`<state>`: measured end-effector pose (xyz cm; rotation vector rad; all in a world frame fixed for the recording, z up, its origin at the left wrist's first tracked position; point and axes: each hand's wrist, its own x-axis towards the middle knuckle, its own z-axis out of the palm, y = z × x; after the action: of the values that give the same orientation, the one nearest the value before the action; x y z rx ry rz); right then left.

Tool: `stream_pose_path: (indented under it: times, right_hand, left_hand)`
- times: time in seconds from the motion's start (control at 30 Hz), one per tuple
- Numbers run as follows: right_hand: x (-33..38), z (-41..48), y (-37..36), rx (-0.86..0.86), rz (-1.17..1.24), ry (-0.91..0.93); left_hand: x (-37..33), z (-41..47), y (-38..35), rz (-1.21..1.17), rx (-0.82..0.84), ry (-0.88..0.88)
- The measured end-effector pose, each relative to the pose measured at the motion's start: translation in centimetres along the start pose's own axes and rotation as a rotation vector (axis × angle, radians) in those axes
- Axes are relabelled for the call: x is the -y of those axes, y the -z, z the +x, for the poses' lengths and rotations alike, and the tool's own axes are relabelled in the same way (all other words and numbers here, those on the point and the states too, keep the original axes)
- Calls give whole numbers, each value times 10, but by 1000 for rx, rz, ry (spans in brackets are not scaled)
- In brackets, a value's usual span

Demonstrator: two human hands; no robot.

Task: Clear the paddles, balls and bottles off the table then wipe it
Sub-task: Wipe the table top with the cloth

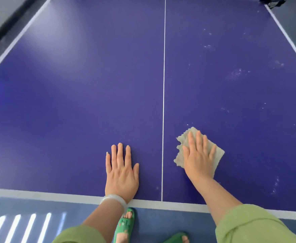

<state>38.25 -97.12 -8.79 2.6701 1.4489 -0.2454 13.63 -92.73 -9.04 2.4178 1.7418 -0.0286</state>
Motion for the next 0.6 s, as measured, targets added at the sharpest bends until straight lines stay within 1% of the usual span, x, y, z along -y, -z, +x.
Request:
stream_pose_path:
  times: [0.03, 0.07, 0.1, 0.17, 0.23, 0.3, 0.33, 0.37, 0.43, 0.5, 0.53, 0.6]
  right_hand:
    - [6, -11, -1, -22, 2, -41]
    - [17, -28, -1, -50, 14, -21]
    - [29, -49, -1, -51, 26, 35]
    - [51, -78, -4, -22, 38, 233]
    - [66, -68, -2, 25, 49, 377]
    - [74, -26, 4, 7, 38, 425]
    - [74, 1, 7, -4, 20, 417]
    - [74, 30, 10, 13, 18, 365]
    - [79, 73, 19, 84, 15, 194]
    - [96, 80, 23, 95, 28, 97]
    - [107, 71, 21, 83, 35, 107]
    - [119, 34, 12, 23, 35, 197]
  left_hand:
    - [1, 0, 0, -3, -1, 1]
    - [2, 0, 0, -6, -3, 3]
    - [2, 1, 0, -10, -5, 7]
    - [1, 1, 0, -14, 0, 2]
    - [2, 0, 0, -14, 2, -8]
    - [3, 0, 0, -16, -3, -8]
    - [3, 1, 1, -19, -4, -5]
    - [2, 1, 1, -20, -3, -2]
    - [1, 0, 0, -20, 1, 2]
    - [2, 0, 0, -30, 2, 3]
    - [3, 0, 0, -35, 2, 2]
    - [4, 0, 0, -42, -5, -9]
